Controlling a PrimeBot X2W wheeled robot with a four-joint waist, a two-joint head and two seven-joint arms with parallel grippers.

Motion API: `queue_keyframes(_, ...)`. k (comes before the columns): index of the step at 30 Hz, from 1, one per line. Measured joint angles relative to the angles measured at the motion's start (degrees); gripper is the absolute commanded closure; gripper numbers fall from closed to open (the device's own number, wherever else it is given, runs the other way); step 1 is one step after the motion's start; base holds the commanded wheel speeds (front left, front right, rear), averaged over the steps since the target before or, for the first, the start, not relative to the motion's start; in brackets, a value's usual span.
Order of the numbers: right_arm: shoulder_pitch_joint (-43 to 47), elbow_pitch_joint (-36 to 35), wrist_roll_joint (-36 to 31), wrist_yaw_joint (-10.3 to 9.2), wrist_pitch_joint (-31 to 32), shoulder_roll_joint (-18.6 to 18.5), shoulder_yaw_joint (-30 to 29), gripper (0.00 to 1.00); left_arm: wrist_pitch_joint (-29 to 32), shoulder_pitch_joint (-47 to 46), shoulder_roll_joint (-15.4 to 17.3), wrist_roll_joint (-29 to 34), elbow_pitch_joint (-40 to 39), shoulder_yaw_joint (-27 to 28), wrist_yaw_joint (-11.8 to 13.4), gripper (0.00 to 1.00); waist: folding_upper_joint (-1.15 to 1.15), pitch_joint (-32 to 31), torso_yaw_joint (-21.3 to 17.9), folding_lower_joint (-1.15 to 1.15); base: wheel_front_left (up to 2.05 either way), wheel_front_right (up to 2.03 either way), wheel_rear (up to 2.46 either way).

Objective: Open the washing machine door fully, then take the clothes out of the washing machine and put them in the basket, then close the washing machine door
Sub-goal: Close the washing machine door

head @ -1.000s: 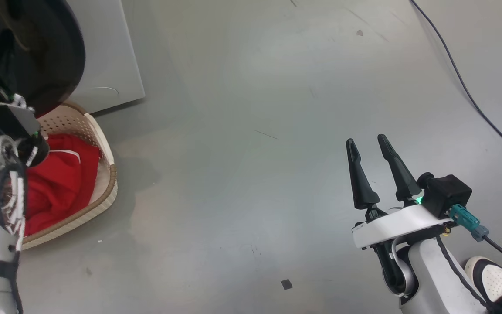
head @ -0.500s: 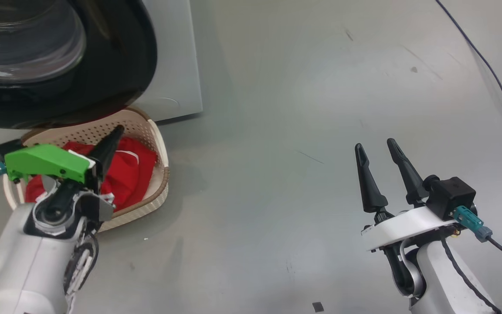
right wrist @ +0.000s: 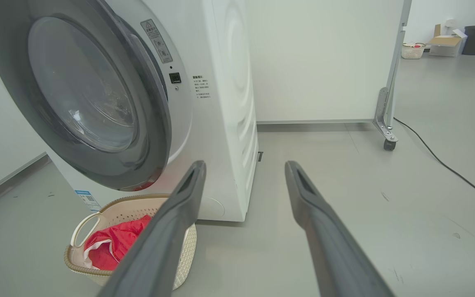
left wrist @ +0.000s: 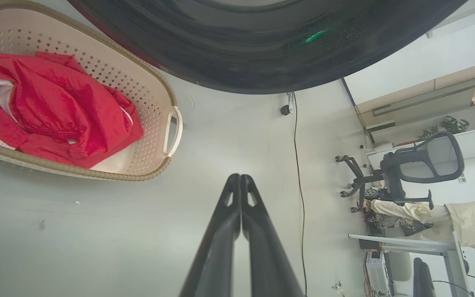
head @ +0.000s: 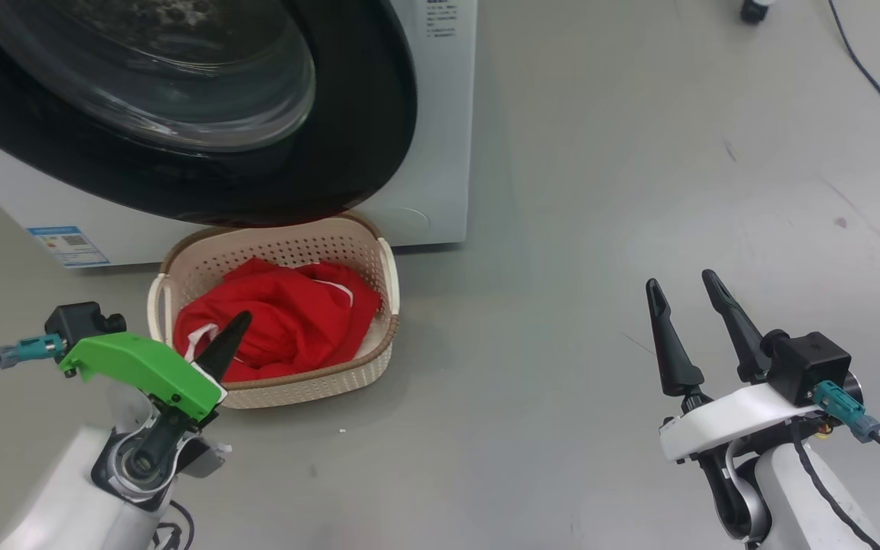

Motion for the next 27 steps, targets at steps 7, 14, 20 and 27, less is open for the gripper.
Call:
queue_keyframes(7, 1.58, -0.16, 0.00, 0.00, 0.00, -0.10, -0.24, 0.00, -7.02, 2.43, 2.24, 6.61, -1.96, -1.07, -0.36, 1.00, 0.00, -2.77, 5.22, 0.00, 0.00, 0.00, 0.00)
queue_keyframes(14, 2.86, -0.22, 0.03, 0.00, 0.00, -0.10, -0.46, 0.00, -13.91, 5.15, 2.46, 10.25, -3.81, -0.22, -0.42, 1.00, 0.00, -5.18, 9.13, 0.00, 0.00, 0.00, 0.00)
queue_keyframes(20, 3.33, -0.43, 0.04, 0.00, 0.00, -0.02, 0.25, 0.00, -20.48, 6.68, 4.65, 16.12, -5.82, -0.25, -0.43, 1.00, 0.00, -6.88, 11.05, 0.00, 0.00, 0.00, 0.00)
queue_keyframes(27, 3.43, -0.62, 0.11, 0.00, 0.00, -0.03, 0.59, 0.00, -26.17, 7.94, 7.28, 24.61, -8.17, -1.96, -0.44, 1.00, 0.00, -7.72, 11.84, 0.00, 0.00, 0.00, 0.00)
